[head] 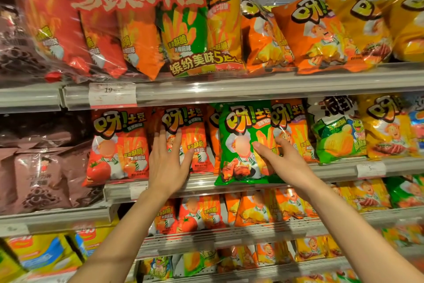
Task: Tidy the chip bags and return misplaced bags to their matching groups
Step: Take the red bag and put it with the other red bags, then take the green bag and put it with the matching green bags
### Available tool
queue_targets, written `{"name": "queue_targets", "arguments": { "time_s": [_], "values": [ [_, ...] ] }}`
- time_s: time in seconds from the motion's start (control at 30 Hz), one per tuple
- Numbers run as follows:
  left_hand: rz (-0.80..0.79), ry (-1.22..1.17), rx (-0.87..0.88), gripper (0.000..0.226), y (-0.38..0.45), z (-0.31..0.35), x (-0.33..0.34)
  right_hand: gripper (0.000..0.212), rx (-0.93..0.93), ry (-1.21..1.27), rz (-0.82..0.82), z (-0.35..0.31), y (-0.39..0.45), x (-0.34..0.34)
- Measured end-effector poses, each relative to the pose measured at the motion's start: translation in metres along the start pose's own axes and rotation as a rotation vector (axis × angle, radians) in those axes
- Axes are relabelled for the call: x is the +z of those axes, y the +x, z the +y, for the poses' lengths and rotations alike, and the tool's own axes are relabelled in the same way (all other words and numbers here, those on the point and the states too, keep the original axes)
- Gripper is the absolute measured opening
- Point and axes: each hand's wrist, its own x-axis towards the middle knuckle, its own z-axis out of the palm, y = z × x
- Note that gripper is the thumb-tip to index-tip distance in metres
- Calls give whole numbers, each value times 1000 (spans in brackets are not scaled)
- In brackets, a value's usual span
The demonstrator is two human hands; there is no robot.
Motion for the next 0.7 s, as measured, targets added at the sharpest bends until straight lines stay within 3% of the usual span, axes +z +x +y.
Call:
{"name": "queue_targets", "arguments": {
  "time_s": [0.1,0.2,0.27,0.37,0.43,0.6,0.7],
  "values": [
    [82,-107,9,62,-3,7,-8,117,2,-3,-17,2,-1,1],
    [204,-328,47,49,-16,24,-21,102,-4,21,-42,3,0,6],
    [66,-546,-7,45,-26,40,-31,86,-1,55,-74,2,-2,13],
    [-186,-737,-83,65,-44,58,-38,106,14,85,-99,6,-7,26],
    [-211,-808,-124,77,-54,61,-39,115,12,105,-144,13,-8,34],
    [-205,-977,-210,77,-71,53,-38,77,32,126,-182,12,-27,49],
    [-191,-1041,-156,72,-83,50,-36,71,66,143,-174,15,-40,50]
  ]
}}
